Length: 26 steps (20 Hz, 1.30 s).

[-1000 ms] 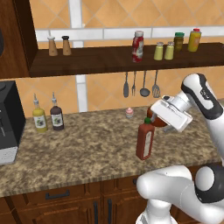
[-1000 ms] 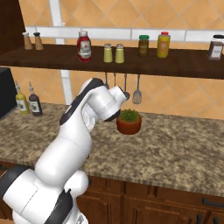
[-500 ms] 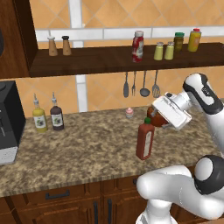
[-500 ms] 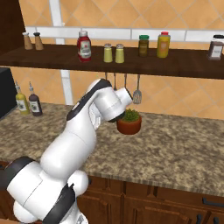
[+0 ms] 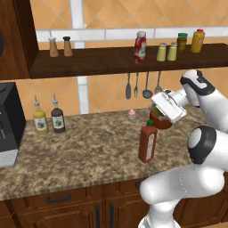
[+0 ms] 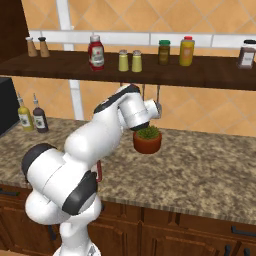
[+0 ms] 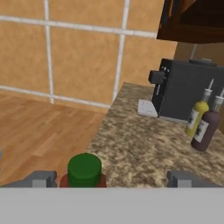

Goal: Put the shaker and condiment bottle from the counter next to their counterparts in the cabinet.

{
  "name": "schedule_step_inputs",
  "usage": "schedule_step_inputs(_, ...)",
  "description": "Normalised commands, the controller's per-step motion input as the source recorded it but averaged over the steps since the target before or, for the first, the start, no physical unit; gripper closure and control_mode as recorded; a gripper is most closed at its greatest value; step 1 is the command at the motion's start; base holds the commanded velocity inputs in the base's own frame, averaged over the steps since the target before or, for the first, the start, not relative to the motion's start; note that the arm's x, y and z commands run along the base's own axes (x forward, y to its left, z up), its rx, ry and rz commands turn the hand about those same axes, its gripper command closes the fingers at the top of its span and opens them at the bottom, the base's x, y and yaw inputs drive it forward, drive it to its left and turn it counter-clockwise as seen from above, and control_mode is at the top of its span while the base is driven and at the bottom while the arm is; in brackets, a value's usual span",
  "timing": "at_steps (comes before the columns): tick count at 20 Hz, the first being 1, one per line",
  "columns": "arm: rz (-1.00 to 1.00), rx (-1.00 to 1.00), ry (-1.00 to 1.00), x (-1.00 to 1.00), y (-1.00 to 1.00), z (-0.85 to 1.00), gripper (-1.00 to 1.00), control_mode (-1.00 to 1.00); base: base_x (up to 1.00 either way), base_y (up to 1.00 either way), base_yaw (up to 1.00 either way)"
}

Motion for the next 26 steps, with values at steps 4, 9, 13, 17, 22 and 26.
schedule_step_inputs(4,0.00,0.00,0.00,0.04,0.15,-0.14,-1.00,-1.00,0.00,0.00,0.00)
schedule_step_inputs(9,0.01,0.00,0.00,0.00,0.13,-0.31,-1.00,-1.00,0.00,0.00,0.00)
schedule_step_inputs(13,0.01,0.00,0.00,0.00,0.12,-0.26,-1.00,-1.00,0.00,0.00,0.00)
schedule_step_inputs(17,0.01,0.00,0.00,0.00,0.16,-0.27,-1.00,-1.00,0.00,0.00,0.00)
schedule_step_inputs(22,0.00,0.00,0.00,0.00,0.07,-0.16,-1.00,-1.00,0.00,0.00,0.00)
schedule_step_inputs(26,0.01,0.00,0.00,0.00,0.00,-0.02,-1.00,-1.00,0.00,0.00,0.00)
